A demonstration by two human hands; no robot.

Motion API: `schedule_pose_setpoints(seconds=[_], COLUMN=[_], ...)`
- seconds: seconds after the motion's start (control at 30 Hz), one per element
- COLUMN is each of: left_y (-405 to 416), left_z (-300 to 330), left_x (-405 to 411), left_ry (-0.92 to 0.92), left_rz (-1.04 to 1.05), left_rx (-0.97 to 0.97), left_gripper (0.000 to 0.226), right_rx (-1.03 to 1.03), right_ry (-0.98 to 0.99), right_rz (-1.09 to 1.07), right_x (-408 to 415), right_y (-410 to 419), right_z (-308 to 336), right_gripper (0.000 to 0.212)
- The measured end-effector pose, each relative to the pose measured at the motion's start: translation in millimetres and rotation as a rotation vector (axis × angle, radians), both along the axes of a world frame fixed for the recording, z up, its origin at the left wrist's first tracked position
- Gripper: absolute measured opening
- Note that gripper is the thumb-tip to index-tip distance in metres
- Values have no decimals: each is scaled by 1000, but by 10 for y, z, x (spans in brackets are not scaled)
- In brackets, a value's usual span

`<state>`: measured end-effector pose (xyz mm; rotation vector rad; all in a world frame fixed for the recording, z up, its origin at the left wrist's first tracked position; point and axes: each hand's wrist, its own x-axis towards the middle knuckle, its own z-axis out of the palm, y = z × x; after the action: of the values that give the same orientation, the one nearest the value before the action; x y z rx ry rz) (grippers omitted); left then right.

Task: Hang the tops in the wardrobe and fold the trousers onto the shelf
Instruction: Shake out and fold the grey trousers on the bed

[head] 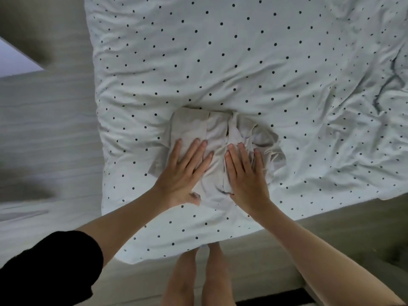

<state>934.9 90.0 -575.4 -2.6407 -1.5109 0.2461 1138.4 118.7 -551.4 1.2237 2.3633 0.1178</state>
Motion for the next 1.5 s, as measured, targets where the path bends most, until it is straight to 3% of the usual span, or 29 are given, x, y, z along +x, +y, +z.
schedule_pose_setpoints(seconds=[0.07, 0.2, 0.37, 0.47, 0.6, 0.77, 0.87, 0.97, 1.17, 1.23, 1.3, 1.5], left_y=[-19, 24, 325, 350, 247, 308, 357, 321, 103, 56, -105, -837], left_z=[-69, -197, -85, -58, 20, 502, 972, 1395, 2356, 2645, 3018, 3962], left_x=[27, 193, 113, 137, 235, 272, 276, 256, -507, -881, -1371, -3139], left_ry=[71, 77, -143, -158, -180, -118, -92, -193, -179, -171, -107, 53], left_rz=[10, 24, -35, 0, 86, 104, 212, 263, 503, 545, 614, 799], left_rx=[17, 238, 388, 396, 321, 134, 7, 102, 385, 473, 511, 694], left_gripper=[122, 53, 19, 18, 24, 40, 68, 64, 74, 66, 56, 59], right_rx=[2, -155, -259, -249, -157, 138, 180, 253, 433, 498, 560, 776], right_ry=[-18, 36, 130, 131, 101, 264, 334, 404, 527, 540, 570, 674], right_rz=[2, -65, -138, -138, -155, -94, -47, 50, 367, 447, 518, 691], right_x=[-4, -59, -158, -255, -277, -192, -162, -212, -1095, -1527, -2093, -4127], right_y=[20, 54, 32, 0, -83, 78, 283, 430, 718, 754, 706, 224], right_z=[-83, -154, -16, -41, -107, 138, 523, 966, 2103, 2406, 2743, 3661], right_gripper=[95, 118, 138, 141, 130, 61, 42, 31, 35, 33, 35, 47])
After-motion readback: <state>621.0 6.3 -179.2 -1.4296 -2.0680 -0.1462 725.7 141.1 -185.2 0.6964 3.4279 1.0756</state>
